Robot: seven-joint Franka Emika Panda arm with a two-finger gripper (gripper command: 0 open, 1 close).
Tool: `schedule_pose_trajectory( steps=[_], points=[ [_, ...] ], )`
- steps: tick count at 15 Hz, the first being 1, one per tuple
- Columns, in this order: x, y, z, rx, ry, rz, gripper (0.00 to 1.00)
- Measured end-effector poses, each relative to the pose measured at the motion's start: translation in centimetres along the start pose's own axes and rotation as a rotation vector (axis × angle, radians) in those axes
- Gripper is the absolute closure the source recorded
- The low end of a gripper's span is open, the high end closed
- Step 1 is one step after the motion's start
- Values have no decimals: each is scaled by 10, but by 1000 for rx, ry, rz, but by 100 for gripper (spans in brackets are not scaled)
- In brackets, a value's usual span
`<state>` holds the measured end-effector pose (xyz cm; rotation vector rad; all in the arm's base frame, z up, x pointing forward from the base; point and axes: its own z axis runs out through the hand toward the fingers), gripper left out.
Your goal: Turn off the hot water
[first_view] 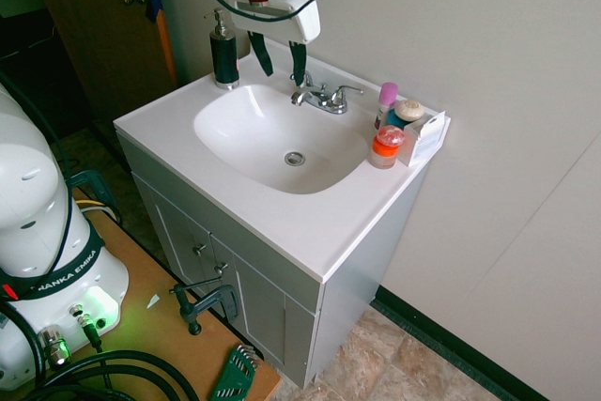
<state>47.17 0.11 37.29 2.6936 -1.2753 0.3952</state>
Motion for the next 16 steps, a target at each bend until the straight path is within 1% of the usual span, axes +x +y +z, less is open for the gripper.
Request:
schedule_pose_trajectory(
  steps=[3, 5, 8, 10, 13, 16],
  points=[
    [5, -34, 15, -17, 123, 0, 0],
    [-2, -53, 31, -28, 181, -18, 0],
    [-15, -80, 56, -39, 197, -51, 0],
    [-15, -92, 66, -42, 198, -57, 0],
    [-13, -105, 71, -35, 200, -64, 0],
    [-22, -126, 67, -6, 207, -88, 0]
  ],
)
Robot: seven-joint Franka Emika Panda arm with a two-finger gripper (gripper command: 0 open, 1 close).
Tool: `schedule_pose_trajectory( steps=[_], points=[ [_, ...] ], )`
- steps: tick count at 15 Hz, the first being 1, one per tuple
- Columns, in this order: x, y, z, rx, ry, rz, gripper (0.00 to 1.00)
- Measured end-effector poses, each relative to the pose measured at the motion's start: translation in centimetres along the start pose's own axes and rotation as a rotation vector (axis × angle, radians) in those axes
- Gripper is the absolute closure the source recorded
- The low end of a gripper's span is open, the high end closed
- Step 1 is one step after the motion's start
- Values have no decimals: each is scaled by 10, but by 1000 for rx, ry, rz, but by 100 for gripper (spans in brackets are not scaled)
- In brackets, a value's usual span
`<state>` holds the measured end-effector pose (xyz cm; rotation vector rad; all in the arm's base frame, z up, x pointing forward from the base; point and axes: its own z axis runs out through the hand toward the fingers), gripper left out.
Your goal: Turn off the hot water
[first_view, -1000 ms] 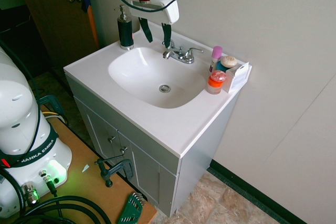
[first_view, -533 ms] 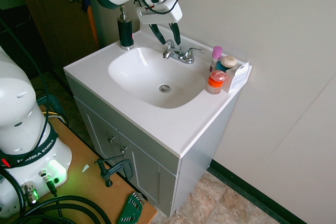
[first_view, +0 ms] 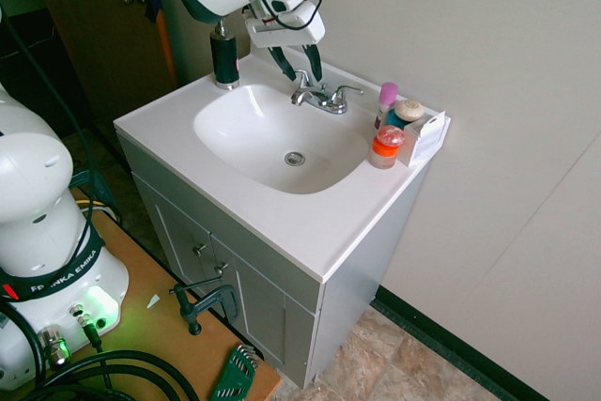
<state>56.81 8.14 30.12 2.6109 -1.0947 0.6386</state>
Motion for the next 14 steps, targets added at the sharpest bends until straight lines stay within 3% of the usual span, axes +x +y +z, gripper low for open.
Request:
schedule_pose_trajectory(
  steps=[4, 7, 9, 14],
  points=[
    [-6, -31, 2, 27, 2, -18, 0],
    [-4, -22, 7, 27, -12, 3, 0],
    [-7, 13, 8, 19, -56, 24, 0],
    [-36, 106, -16, 39, -308, 30, 0]
  ],
)
